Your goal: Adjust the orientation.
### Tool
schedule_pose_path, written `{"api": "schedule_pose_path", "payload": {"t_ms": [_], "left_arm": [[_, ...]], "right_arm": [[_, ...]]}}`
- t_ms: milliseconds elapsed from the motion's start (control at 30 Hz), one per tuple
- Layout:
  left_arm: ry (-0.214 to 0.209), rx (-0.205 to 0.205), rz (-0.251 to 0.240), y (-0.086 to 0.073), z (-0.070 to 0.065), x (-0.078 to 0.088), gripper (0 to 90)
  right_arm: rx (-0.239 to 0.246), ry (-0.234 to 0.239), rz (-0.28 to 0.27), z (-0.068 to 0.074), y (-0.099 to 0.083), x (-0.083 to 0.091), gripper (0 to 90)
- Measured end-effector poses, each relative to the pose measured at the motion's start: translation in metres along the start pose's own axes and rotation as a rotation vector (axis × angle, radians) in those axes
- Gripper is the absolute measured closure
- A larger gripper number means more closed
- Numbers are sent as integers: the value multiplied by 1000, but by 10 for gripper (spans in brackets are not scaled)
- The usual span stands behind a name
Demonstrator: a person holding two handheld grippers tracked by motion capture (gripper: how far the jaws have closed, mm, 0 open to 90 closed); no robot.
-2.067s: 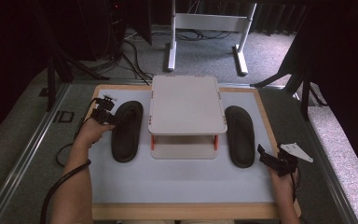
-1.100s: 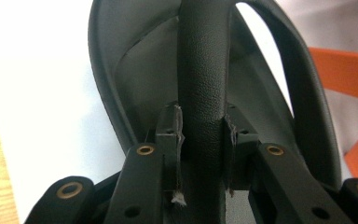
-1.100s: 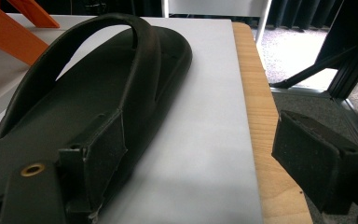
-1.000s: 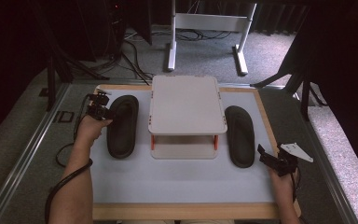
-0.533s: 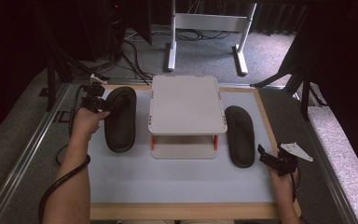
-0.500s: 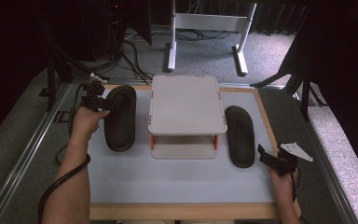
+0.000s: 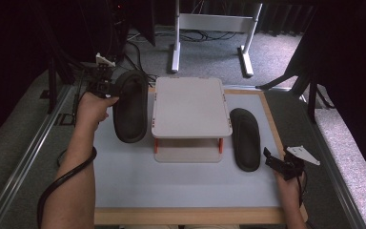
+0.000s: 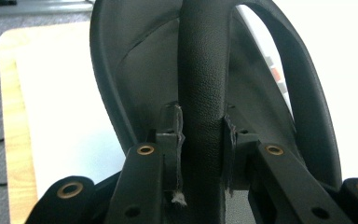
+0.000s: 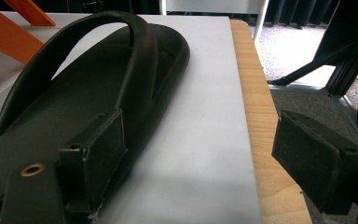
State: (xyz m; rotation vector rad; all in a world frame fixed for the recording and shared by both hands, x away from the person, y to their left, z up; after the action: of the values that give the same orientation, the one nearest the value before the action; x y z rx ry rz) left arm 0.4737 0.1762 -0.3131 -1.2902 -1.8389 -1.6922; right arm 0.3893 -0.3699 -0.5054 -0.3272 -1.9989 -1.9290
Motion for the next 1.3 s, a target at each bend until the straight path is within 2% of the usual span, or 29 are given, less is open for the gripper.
{"api": "schedule_pose_path", "payload": {"t_ms": [133, 300, 567, 767, 933, 1133, 1300], "left_arm": [[-31, 3, -16, 10, -16, 5, 725], [-60, -8, -13, 18, -37, 1, 725], [-98, -25, 6, 24, -70, -17, 724], [-116, -21, 23, 25, -88, -33, 725], [-126, -30, 34, 26, -98, -44, 724], [-105, -31, 53, 24, -101, -58, 723], [-99, -33, 58, 24, -104, -64, 722]], "right_arm": [[-2, 0, 0, 0, 0, 0, 163], [-1, 0, 1, 0, 0, 0, 163], [-5, 1, 2, 0, 0, 0, 163], [-6, 5, 1, -1, 0, 0, 163], [-5, 8, -4, -1, 0, 0, 163], [-9, 9, -3, -1, 0, 0, 163], [-8, 10, -4, -1, 0, 0, 163]]}}
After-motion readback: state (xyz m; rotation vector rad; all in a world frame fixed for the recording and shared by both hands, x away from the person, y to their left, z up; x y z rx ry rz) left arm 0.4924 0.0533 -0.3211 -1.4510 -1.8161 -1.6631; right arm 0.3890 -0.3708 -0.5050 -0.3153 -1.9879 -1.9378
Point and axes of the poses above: each handheld gripper's, and its own axes: x roughly backward along the jaws, y roughly out of its top, z roughly to its left, the point moved 7 cm from there along -x, roughly forward along the jaws, and after that the axes turned 4 degrees about -y, right-handed, at the moved point
